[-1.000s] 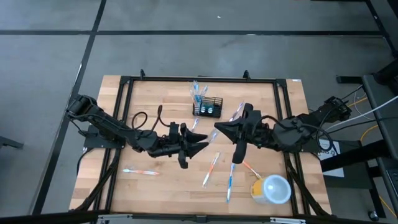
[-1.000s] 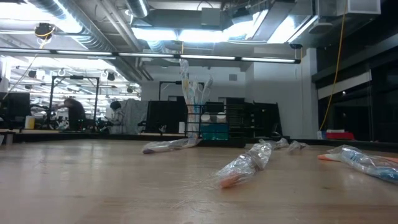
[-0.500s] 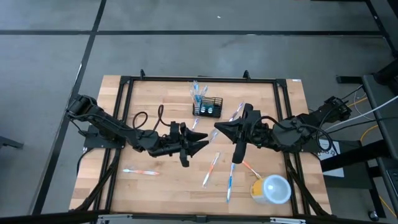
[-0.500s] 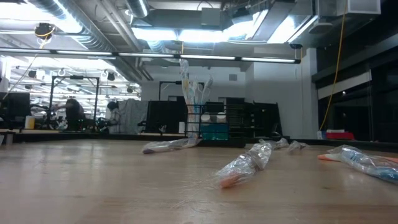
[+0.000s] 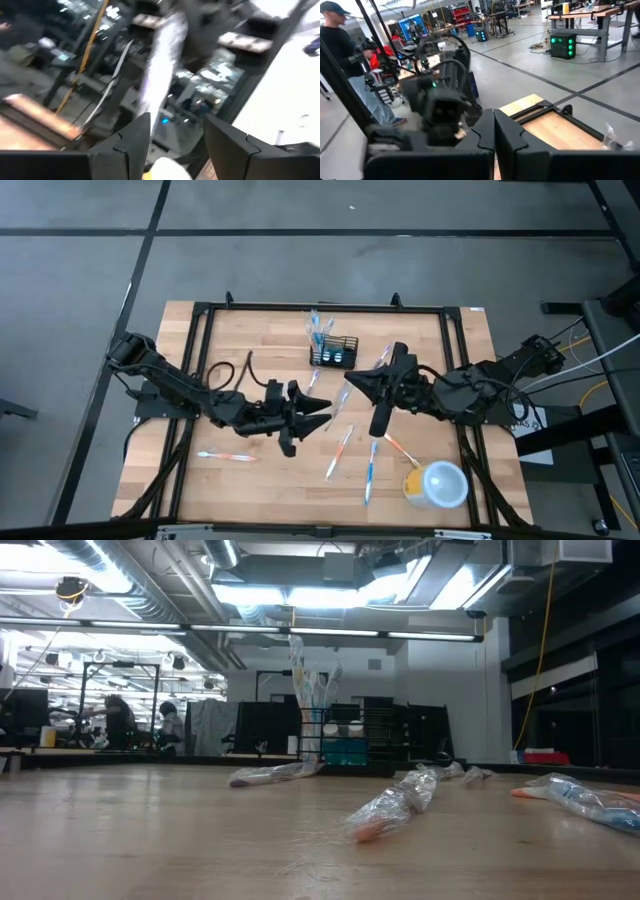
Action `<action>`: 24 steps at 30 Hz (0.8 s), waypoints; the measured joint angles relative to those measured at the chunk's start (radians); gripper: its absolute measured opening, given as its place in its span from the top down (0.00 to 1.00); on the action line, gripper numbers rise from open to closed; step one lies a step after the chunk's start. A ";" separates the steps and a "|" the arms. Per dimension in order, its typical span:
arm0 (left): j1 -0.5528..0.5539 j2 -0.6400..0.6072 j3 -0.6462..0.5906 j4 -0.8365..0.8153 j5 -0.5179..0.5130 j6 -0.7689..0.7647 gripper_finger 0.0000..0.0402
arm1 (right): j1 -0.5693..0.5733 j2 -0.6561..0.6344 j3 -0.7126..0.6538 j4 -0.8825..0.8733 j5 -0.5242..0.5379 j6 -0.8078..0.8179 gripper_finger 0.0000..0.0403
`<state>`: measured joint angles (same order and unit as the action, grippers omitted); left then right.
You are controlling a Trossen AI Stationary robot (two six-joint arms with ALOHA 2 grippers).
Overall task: Pick & Place toothbrushing station
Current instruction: Put the violet toothbrush into the right section of the mesh organizer
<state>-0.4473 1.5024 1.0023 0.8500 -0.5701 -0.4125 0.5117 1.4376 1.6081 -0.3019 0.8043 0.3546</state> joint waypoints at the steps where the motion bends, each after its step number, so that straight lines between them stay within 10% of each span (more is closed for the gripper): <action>1: -0.005 0.000 0.000 0.026 0.013 0.015 0.56 | -0.003 0.000 0.000 -0.007 0.000 0.000 1.00; 24: -0.122 -0.121 0.001 0.163 -0.118 0.336 0.56 | -0.176 0.000 0.000 -0.294 -0.034 -0.001 1.00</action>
<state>-0.5696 1.3815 1.0033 1.0128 -0.6886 -0.0762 0.3354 1.4376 1.6081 -0.5962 0.7700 0.3538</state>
